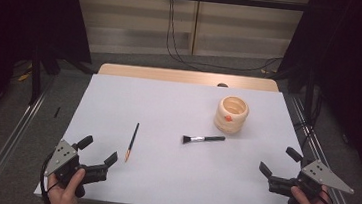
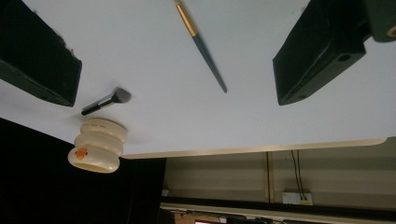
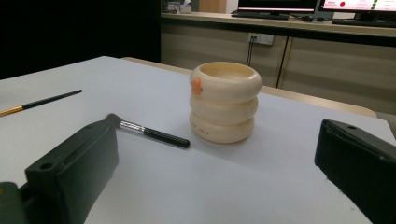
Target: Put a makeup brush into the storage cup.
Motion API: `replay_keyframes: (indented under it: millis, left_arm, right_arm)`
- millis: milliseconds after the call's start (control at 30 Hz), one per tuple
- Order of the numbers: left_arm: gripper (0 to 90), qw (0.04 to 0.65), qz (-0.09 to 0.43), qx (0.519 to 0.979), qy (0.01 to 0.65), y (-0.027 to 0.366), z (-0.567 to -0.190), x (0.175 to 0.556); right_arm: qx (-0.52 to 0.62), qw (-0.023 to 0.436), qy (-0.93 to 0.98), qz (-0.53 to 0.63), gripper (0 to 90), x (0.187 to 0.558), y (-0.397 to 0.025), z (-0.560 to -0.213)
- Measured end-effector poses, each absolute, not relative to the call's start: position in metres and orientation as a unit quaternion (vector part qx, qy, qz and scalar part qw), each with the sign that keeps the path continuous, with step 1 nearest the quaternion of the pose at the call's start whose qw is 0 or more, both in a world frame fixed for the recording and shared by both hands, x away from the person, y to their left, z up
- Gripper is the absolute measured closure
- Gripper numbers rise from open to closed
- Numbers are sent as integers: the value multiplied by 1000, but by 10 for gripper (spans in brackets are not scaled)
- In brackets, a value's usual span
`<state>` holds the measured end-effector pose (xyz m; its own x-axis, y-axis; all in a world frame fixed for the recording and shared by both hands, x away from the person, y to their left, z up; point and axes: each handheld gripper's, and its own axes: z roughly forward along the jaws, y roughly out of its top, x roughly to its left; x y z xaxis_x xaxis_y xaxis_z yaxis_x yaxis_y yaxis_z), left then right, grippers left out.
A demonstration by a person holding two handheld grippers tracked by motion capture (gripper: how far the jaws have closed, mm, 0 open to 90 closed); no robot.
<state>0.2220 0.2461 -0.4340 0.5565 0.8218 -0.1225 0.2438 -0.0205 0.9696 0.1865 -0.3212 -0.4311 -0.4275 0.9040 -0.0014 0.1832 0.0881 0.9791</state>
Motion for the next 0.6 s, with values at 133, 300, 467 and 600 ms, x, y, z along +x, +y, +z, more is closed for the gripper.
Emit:
replay_keyframes:
  millis: [133,300,467,600]
  left_arm:
    - [10,577,244,672,395,246,-435,224]
    - [10,575,245,671,399,244,-435,224]
    - [10,576,241,675,393,242,-434,223]
    - [10,572,244,681,387,242,-432,222]
  right_arm:
    - [413,340,657,531,0,187,-322,-432]
    - [417,334,655,534,0,187,-323,-433]
    - [419,326,661,531,0,188,-323,-434]
    - [413,330,659,535,0,188,-322,-433]
